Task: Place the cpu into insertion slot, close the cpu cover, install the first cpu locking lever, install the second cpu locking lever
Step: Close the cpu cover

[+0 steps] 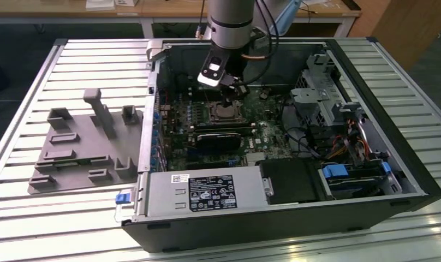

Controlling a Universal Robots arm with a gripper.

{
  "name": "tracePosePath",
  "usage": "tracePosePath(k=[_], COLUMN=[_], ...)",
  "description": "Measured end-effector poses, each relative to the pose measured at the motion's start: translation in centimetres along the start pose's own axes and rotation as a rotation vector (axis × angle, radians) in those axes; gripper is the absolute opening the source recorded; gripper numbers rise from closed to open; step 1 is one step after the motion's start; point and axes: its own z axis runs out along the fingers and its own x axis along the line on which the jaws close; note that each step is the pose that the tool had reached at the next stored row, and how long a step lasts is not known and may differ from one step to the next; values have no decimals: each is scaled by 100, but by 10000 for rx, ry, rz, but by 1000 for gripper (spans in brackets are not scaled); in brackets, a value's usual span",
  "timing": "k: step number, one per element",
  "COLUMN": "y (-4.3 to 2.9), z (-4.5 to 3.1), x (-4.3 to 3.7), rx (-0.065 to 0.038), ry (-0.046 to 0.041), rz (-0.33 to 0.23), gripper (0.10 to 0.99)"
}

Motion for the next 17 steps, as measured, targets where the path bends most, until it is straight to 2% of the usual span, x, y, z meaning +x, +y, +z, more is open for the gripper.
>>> tracePosePath(k=[4,5,17], y=[0,0,0], z=[2,3,10], x=[0,0,0], rx=[-9,-16,-55], ry=[15,26,90], rz=[-659,-1137,-3326], gripper=[102,102,102])
